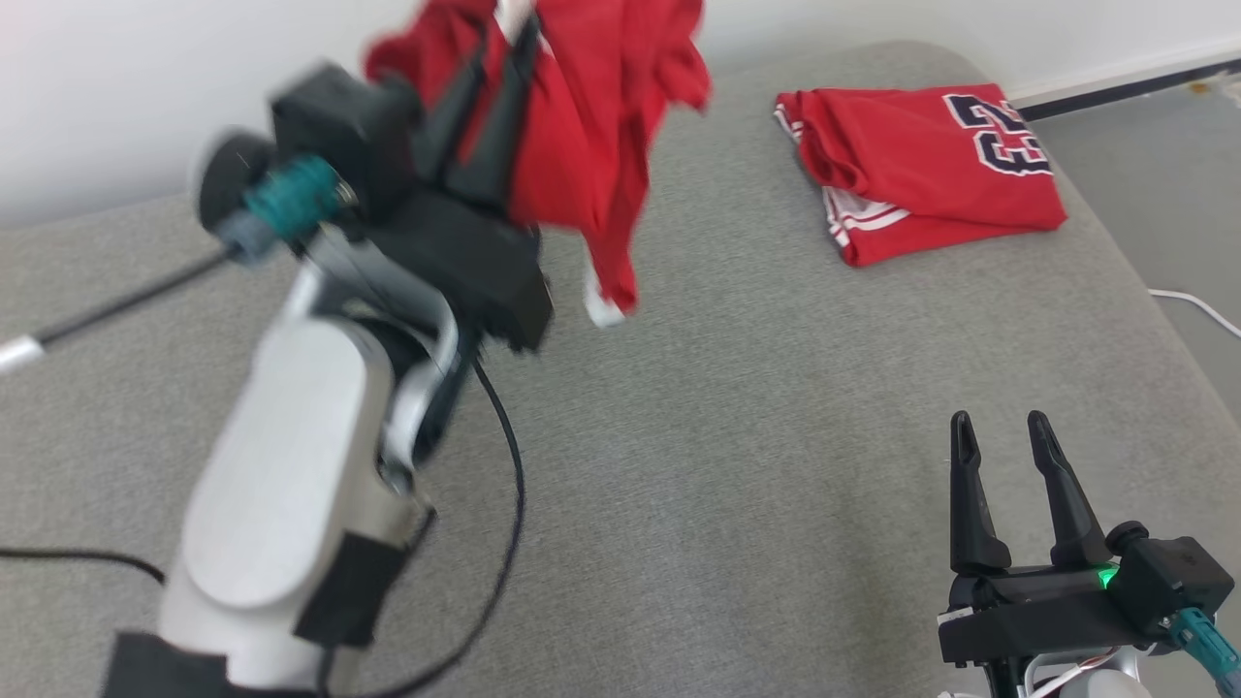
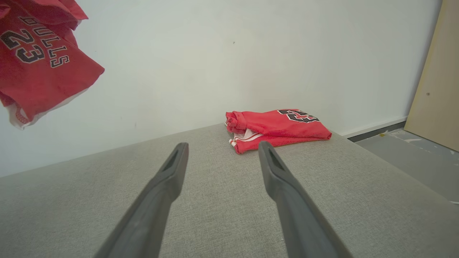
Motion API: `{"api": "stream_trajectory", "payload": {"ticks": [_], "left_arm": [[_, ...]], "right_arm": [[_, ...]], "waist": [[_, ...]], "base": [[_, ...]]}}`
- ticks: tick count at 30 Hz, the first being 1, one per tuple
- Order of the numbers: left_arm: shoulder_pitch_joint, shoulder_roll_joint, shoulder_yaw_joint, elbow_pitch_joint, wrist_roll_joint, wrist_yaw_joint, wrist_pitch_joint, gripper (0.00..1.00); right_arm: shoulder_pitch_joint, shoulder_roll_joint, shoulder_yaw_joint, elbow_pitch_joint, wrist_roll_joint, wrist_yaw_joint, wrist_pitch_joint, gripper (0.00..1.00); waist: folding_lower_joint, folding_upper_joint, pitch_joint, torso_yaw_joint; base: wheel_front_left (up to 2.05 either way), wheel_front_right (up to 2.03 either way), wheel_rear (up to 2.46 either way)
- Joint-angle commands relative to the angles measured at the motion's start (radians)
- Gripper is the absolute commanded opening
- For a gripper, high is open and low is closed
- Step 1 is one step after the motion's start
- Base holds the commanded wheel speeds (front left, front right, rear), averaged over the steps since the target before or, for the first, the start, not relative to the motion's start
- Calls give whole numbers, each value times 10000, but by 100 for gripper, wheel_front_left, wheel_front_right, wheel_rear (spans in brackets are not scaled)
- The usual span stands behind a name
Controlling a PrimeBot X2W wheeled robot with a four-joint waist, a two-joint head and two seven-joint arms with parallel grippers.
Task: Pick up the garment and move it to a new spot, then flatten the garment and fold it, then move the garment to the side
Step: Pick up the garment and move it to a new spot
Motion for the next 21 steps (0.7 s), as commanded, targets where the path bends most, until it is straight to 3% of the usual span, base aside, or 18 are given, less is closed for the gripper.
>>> {"api": "stream_trajectory", "payload": {"ticks": [1,7,18,20,21], "left_arm": [[564,-112,-90,96,-127,115,-155,0],[2028,-145,-279,442,-177,430,-613,0],[3855,-152,-647,1945,-355,387,-1451,2],[3986,-118,-841,2322,-153,355,-1649,100],[4032,-143,-891,2452,-133,329,-1788,100]], "right_arm": [[80,19,-16,-67,17,-27,-40,100],[138,18,-17,-87,76,-27,-43,100],[-38,17,177,25,69,-27,-44,100],[-82,17,209,55,66,-27,-43,100],[-86,17,204,65,56,-27,-45,100]], "waist": [[1,0,-80,-197],[1,0,-14,-213],[1,0,93,-43],[1,0,70,-3],[1,0,46,31]], "base": [[0,0,0],[0,0,0],[0,0,0],[0,0,0],[0,0,0]]}}
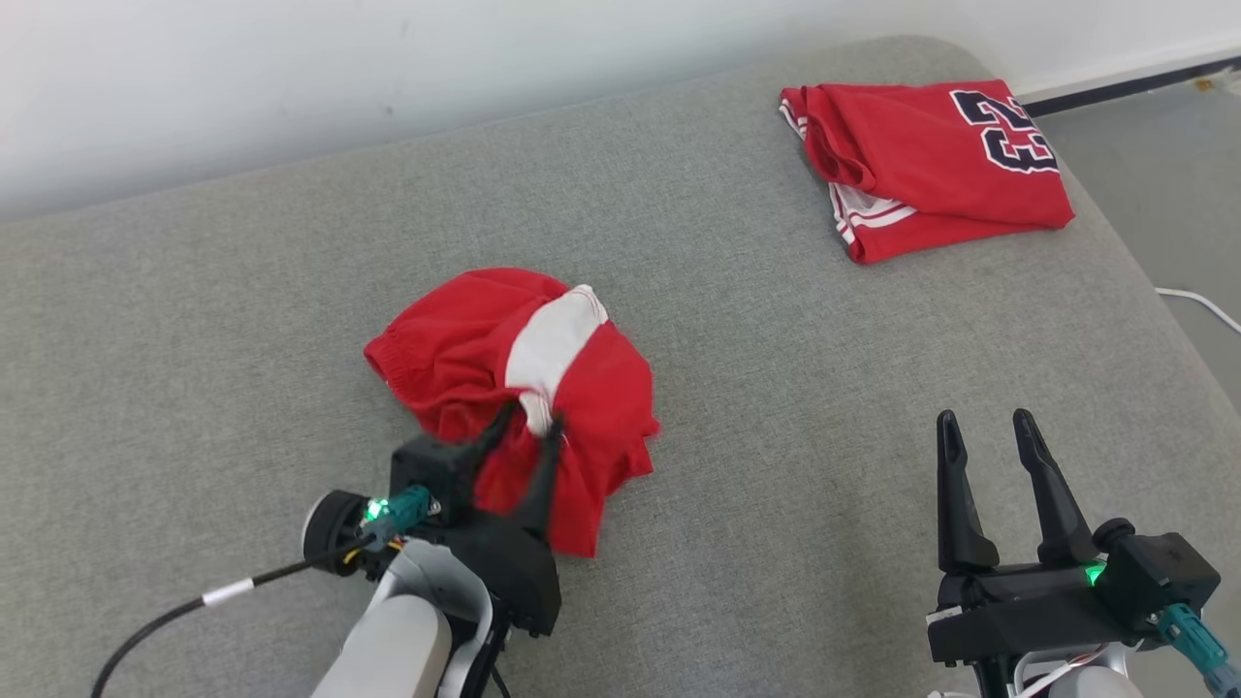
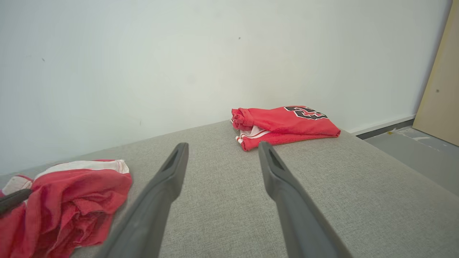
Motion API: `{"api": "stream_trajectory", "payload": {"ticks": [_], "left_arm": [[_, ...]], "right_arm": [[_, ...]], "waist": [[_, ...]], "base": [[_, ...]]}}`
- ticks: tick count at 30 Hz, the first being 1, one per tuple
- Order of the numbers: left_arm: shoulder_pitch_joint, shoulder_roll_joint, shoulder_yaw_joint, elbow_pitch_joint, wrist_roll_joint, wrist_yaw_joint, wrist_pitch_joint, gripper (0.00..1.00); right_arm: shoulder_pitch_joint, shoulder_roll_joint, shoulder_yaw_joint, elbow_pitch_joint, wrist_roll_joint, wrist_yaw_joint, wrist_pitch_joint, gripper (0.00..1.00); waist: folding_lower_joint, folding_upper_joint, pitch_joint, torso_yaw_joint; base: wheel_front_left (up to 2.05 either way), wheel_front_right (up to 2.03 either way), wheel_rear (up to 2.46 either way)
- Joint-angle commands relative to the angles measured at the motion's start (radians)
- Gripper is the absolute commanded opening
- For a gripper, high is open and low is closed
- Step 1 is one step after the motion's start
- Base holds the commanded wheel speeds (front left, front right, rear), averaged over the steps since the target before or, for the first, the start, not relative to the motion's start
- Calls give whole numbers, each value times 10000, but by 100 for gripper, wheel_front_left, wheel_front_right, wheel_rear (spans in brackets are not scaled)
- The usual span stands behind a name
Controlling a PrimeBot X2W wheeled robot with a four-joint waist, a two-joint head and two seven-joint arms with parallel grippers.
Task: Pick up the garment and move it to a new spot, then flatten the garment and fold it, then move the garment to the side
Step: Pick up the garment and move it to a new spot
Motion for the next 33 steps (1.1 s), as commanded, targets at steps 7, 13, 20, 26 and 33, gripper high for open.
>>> {"api": "stream_trajectory", "payload": {"ticks": [7,13,20,26,33], "left_arm": [[-86,-97,43,85,-49,-23,-1065,100],[115,278,303,-528,-8,162,-1461,100],[882,1042,764,-1544,87,509,-1803,100],[1900,1640,1310,-2322,-38,834,-2042,100],[3137,2054,1725,-3076,-10,1292,-2141,100]], "right_arm": [[213,9,-231,-17,-213,-27,-43,100],[467,9,-367,-140,-425,-27,-42,100],[685,6,-483,-391,-580,-27,109,100],[924,6,-580,-576,-656,-27,256,100],[1193,6,-579,-682,-680,-27,322,100]], "waist": [[-1,0,-551,594],[-1,0,-1109,1360],[-1,0,-1572,2152],[-1,0,-1860,2631],[-1,0,-2089,2871]], "base": [[0,0,0],[0,0,0],[0,0,0],[0,0,0],[0,0,0]]}}
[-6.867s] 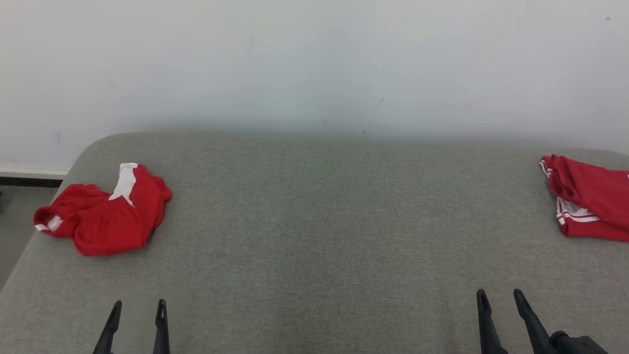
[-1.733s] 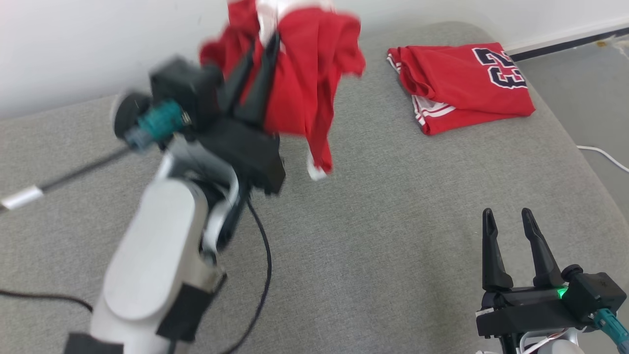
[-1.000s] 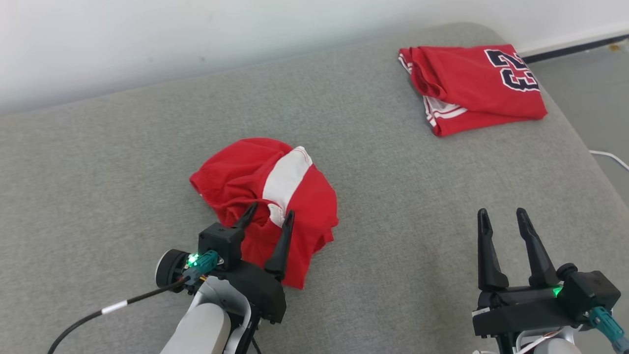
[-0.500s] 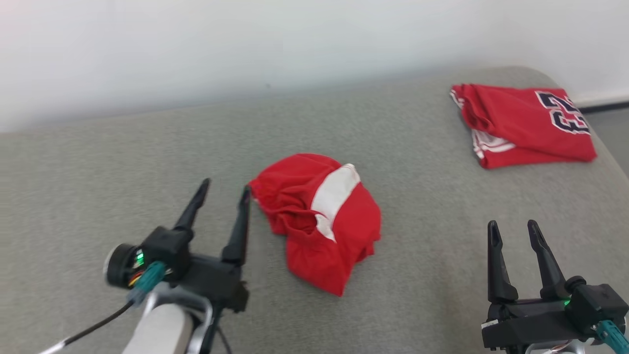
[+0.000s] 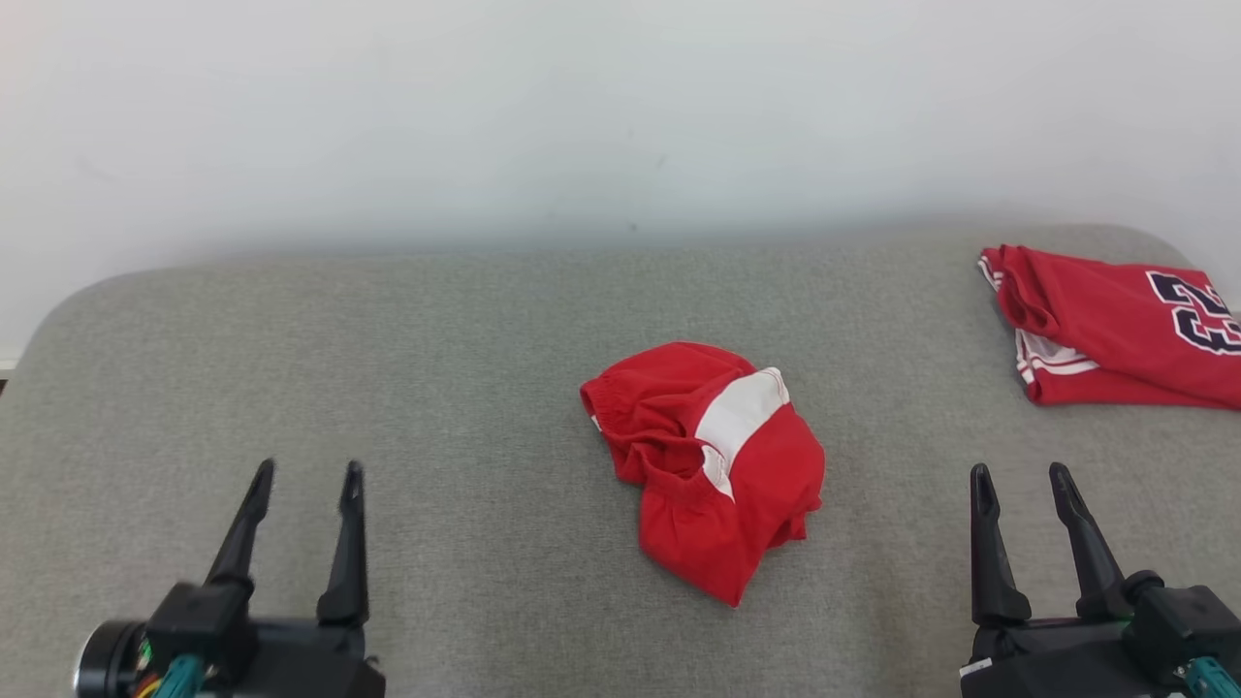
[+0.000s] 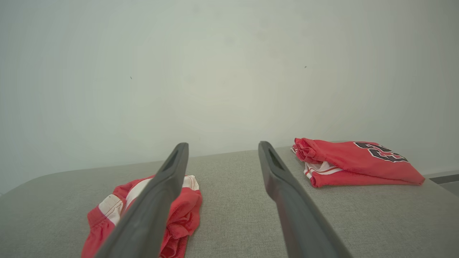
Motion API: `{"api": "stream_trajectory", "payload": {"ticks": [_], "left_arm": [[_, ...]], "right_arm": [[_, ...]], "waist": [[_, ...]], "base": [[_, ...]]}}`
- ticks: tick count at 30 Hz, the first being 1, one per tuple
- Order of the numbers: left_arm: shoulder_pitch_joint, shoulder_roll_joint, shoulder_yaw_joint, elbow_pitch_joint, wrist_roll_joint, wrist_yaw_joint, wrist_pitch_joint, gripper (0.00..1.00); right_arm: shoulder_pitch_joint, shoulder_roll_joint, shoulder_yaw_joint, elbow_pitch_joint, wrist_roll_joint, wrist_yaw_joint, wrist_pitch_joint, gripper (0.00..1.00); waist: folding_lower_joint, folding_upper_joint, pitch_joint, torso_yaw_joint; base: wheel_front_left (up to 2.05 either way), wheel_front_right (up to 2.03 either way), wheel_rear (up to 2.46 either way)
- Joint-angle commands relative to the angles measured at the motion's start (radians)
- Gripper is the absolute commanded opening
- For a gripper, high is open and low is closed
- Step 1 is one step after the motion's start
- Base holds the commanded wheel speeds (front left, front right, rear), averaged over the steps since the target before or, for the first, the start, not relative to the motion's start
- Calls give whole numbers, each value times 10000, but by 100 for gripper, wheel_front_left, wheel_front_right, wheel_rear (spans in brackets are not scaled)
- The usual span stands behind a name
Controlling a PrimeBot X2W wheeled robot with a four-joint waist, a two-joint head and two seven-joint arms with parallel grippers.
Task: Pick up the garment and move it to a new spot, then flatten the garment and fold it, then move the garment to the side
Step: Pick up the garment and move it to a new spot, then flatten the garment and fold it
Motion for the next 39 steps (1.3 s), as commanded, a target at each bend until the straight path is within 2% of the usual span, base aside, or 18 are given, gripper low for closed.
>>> {"api": "stream_trajectory", "payload": {"ticks": [1,10,21,39], "left_arm": [[362,50,102,-201,20,138,-65,100],[1538,91,612,-900,-35,504,-202,100],[2367,-181,1151,-1229,199,363,-220,100],[2565,-767,1717,-1021,680,-102,-224,100]], "right_arm": [[139,0,14,-30,-54,-27,-1,100],[474,1,49,-64,-71,-27,56,100],[869,1,186,3,13,-27,56,100],[777,1,258,201,99,-28,45,100]], "waist": [[2,1,-153,160],[2,1,-187,241],[2,1,-166,198],[2,1,-138,168]], "base": [[0,0,0],[0,0,0],[0,0,0],[0,0,0]]}}
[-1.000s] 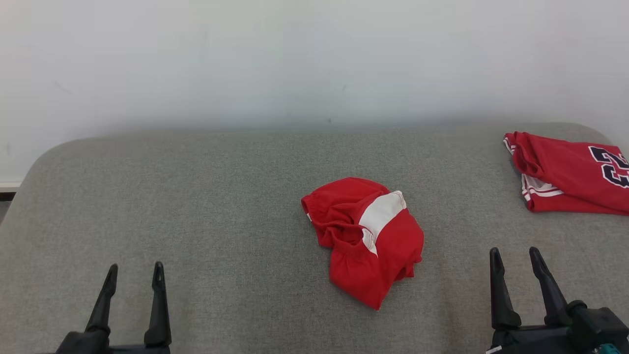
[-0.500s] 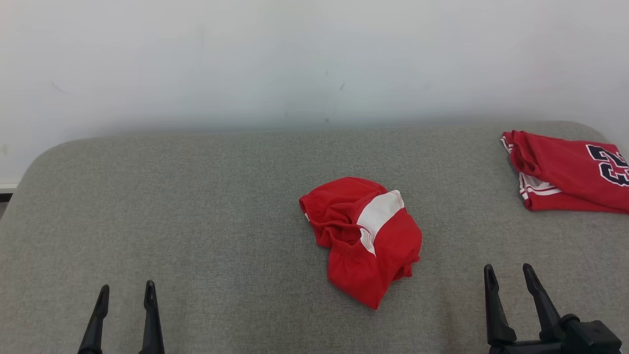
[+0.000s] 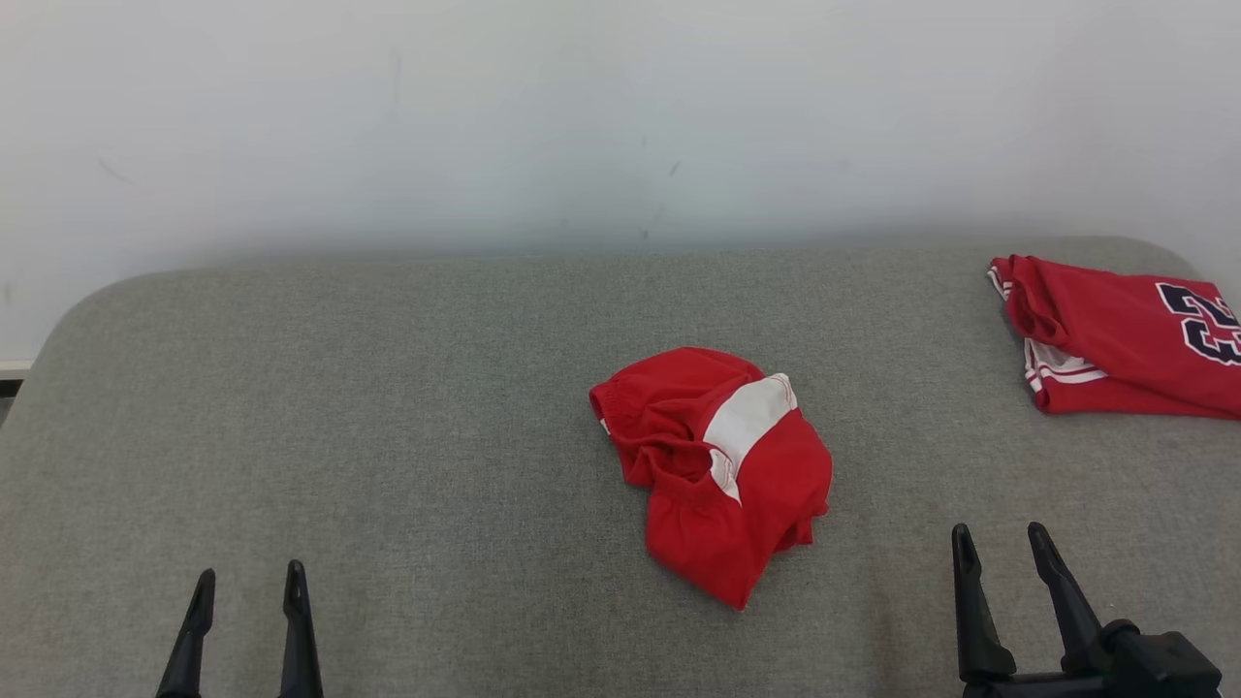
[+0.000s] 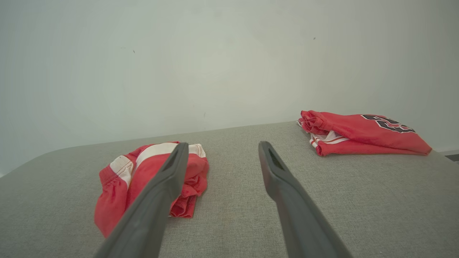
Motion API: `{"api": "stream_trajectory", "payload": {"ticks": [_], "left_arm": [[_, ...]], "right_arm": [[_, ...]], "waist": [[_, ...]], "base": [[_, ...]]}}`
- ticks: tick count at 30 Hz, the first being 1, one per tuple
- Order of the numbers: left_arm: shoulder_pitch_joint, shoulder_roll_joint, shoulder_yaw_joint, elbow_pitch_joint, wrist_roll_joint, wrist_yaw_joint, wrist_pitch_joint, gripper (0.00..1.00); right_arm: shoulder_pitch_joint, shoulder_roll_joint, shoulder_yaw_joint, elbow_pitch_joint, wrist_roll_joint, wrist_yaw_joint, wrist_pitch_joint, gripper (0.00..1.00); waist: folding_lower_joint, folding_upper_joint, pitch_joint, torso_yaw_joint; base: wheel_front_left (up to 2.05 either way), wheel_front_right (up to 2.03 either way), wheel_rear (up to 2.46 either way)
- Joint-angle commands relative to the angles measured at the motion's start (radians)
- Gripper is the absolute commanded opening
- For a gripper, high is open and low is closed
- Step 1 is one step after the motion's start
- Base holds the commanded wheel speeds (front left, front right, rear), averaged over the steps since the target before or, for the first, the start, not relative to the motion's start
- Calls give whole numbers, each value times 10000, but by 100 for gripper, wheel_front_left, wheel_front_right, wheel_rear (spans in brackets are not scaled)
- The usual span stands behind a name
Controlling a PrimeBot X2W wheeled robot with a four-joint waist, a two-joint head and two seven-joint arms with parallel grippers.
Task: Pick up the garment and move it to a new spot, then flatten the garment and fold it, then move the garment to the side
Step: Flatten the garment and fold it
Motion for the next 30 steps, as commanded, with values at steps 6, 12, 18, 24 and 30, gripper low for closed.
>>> {"api": "stream_trajectory", "payload": {"ticks": [6,12,18,24,30], "left_arm": [[74,-116,94,117,188,-156,-26,100],[-553,-61,-295,299,372,-451,-18,100],[-2006,-266,-1274,587,631,-1071,375,100],[-3579,-618,-2246,1264,773,-1641,844,100],[-4594,-795,-2889,2023,608,-1890,1479,100]], "right_arm": [[-4,1,26,-21,91,-28,-29,100],[-69,1,41,32,98,-28,-50,100],[-186,1,101,96,148,-28,-83,100],[-378,1,154,204,273,-28,-153,100],[-573,1,163,440,442,-28,-264,100]], "waist": [[0,0,24,-47],[0,0,65,-130],[0,0,221,-440],[0,0,623,-1086],[0,0,1043,-1784]], "base": [[0,0,0],[0,0,0],[0,0,0],[0,0,0],[0,0,0]]}}
